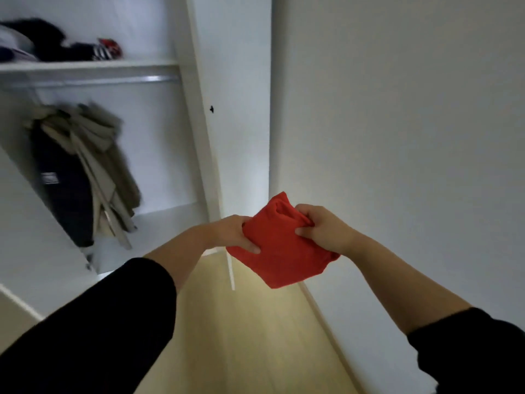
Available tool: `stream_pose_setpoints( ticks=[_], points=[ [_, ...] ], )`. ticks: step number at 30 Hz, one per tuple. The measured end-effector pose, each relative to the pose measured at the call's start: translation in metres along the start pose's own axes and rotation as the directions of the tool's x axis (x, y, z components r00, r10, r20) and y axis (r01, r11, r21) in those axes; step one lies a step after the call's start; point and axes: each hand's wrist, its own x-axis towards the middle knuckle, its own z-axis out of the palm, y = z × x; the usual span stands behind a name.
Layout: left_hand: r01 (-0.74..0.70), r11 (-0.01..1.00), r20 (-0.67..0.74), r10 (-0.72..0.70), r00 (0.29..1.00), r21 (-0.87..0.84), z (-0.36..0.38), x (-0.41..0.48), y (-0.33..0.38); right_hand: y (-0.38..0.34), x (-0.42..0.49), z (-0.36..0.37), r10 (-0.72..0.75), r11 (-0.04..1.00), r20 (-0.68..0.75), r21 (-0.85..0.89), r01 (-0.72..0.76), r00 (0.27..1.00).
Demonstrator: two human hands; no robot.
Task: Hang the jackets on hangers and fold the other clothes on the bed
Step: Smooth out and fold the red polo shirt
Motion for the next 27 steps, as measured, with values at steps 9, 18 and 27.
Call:
stream_pose_setpoints(
  ticks=[9, 18, 27],
  points=[
    [0.100, 0.964, -0.282, -0.028, 0.959, 0.245, -0.191, -0.099, -0.070, -0.145, 0.160, 0.082, -0.028, 0.986, 0.046, 0.167, 0.020, 0.999],
    [0.231, 0.720, -0.317, -0.016, 0.948, 0.655, -0.358, -0.140, -0.122, -0.293, 0.305, 0.168, -0.333, 0.879, 0.200, -0.289, 0.380, 0.922],
    [0.260, 0.634, -0.394, 0.078, 0.916, 0.728, -0.486, -0.089, -0.194, -0.354, 0.458, 0.194, -0.427, 0.700, 0.241, -0.522, 0.487, 0.872]
  ],
)
